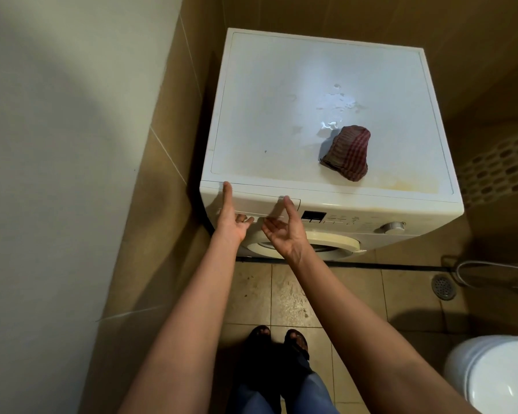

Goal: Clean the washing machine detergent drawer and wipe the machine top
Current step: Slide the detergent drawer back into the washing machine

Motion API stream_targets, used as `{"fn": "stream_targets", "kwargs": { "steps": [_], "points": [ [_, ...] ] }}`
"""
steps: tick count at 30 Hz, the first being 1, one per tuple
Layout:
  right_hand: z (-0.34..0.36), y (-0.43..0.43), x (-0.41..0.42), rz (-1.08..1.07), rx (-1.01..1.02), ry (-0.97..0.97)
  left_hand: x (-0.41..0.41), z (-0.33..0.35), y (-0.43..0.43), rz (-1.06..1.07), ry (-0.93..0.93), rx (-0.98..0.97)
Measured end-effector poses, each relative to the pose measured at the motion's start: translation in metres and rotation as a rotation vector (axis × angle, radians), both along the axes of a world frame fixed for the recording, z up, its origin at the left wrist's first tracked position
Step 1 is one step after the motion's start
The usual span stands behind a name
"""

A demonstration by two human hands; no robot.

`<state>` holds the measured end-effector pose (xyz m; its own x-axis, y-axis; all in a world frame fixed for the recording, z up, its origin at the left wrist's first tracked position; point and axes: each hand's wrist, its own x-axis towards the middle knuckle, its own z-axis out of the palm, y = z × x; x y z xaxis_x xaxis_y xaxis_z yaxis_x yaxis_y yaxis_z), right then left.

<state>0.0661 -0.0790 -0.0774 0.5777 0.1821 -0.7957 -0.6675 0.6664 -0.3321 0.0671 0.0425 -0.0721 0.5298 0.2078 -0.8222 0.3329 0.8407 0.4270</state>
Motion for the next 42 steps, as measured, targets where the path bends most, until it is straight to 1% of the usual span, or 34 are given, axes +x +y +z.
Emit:
{"fn": "stream_targets", "kwargs": {
  "steps": [2,4,7,11,15,20,22,26,31,42],
  "points": [
    [0.003,0.005,0.005,-0.03,0.007,0.01,0.004,0.002,0.0,-0.025,0.022,0.038],
    [0.007,0.01,0.012,-0.032,-0.03,0.035,0.009,0.004,0.0,-0.033,0.042,0.073],
    [0.006,0.015,0.014,-0.046,-0.058,0.0,0.009,0.004,0.002,-0.07,0.045,0.097],
    [-0.002,0.02,0.007,-0.058,-0.216,-0.02,0.004,0.0,0.006,-0.147,0.045,0.108],
    [-0.013,0.029,-0.002,-0.055,-0.318,-0.009,-0.003,-0.007,0.005,-0.135,0.04,0.12],
    [-0.007,0.023,-0.019,-0.062,-0.273,-0.042,-0.021,-0.012,0.003,-0.143,0.034,0.137],
    [-0.007,0.019,-0.026,-0.072,-0.223,-0.044,-0.028,-0.012,0.003,-0.145,0.043,0.136],
    [-0.011,0.014,-0.044,-0.051,-0.175,-0.041,-0.045,-0.012,0.001,-0.148,0.05,0.102],
    [-0.01,0.007,-0.071,-0.073,-0.177,-0.03,-0.077,-0.013,0.001,-0.152,0.056,0.063],
    [-0.013,0.001,-0.128,-0.032,-0.122,-0.032,-0.131,-0.007,-0.002,-0.152,0.086,0.067]
  ]
}}
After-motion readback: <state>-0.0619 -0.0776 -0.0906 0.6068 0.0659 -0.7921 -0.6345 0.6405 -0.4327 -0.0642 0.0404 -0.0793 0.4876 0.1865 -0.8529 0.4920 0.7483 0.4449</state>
